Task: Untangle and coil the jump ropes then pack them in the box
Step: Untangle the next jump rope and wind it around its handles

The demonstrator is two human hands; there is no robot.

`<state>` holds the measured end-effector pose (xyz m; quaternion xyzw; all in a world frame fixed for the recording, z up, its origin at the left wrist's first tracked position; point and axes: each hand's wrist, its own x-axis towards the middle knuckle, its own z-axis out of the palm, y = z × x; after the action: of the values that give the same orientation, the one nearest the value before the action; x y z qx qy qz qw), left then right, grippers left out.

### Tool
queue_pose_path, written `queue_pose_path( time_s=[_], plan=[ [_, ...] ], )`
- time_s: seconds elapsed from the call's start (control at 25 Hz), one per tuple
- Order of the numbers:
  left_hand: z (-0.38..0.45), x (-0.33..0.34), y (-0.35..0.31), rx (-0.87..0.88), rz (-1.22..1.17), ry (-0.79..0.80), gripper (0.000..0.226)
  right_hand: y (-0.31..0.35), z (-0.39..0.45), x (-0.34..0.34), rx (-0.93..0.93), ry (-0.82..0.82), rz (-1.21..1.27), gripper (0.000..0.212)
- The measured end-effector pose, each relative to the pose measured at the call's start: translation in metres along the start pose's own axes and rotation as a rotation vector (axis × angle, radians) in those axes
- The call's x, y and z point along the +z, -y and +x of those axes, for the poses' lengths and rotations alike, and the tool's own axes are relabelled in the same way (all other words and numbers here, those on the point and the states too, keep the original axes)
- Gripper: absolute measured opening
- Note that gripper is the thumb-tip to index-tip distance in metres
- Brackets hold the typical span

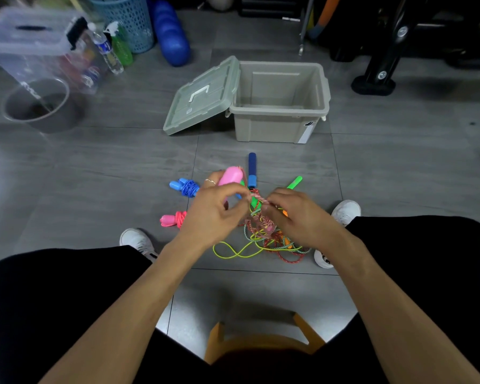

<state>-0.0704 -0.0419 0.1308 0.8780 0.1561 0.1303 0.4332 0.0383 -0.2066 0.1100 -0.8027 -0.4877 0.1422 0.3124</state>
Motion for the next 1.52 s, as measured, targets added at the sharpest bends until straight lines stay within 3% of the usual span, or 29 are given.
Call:
queue_pose_path(
  time_s=[0.12, 0.2, 0.36, 0.44, 0.52, 0.64, 0.88, 1.08, 1.2, 1.28, 1.36, 1.44, 1.52],
  plan=[
    [0.008, -0.015, 0.0, -0.215, -0.259, -0.17, 0.009, -0.021, -0.002, 0.006, 0.151, 0.048, -0.073, 0.033],
    [0.01, -0.019, 0.016, -0.385, -0.359, -0.184, 0.006, -0.028, -0.003, 0.008, 0.223, 0.044, -0.092, 0.036],
    [-0.001, -0.018, 0.044, -0.535, -0.024, 0.143, 0.01, -0.011, 0.003, 0.001, 0.088, -0.01, -0.004, 0.028],
    [-0.004, -0.014, 0.036, -0.452, 0.036, 0.21, 0.026, 0.0, 0.004, -0.002, 0.035, 0.012, 0.011, 0.029],
    [-0.003, -0.011, 0.018, -0.24, 0.025, 0.227, 0.034, 0.005, 0.004, -0.001, 0.005, 0.042, 0.039, 0.029],
    [-0.003, -0.005, 0.004, -0.039, 0.04, 0.191, 0.013, 0.006, 0.005, 0.003, -0.012, 0.041, 0.063, 0.031],
    [0.009, -0.003, 0.017, -0.398, -0.086, 0.007, 0.02, 0.0, 0.0, -0.005, 0.063, -0.088, -0.076, 0.039],
    [0.009, -0.004, 0.046, -0.542, 0.029, -0.083, 0.033, 0.019, -0.008, -0.022, 0.17, -0.269, 0.294, 0.026],
    [0.011, -0.005, 0.05, -0.6, 0.043, -0.068, 0.028, 0.005, -0.014, -0.021, 0.268, -0.159, 0.107, 0.025],
    [0.013, -0.006, 0.042, -0.571, -0.077, 0.015, 0.019, -0.008, -0.014, -0.011, 0.36, -0.001, -0.131, 0.02],
    [0.011, -0.01, 0.027, -0.432, -0.051, 0.149, 0.015, -0.017, -0.012, -0.003, 0.43, 0.103, -0.275, 0.016],
    [0.006, -0.013, 0.013, -0.256, 0.084, 0.223, 0.012, -0.019, -0.009, 0.003, 0.41, 0.087, -0.22, 0.026],
    [0.004, -0.016, 0.004, -0.142, 0.09, 0.231, 0.011, -0.011, -0.003, 0.009, 0.32, 0.006, 0.039, 0.033]
  ],
)
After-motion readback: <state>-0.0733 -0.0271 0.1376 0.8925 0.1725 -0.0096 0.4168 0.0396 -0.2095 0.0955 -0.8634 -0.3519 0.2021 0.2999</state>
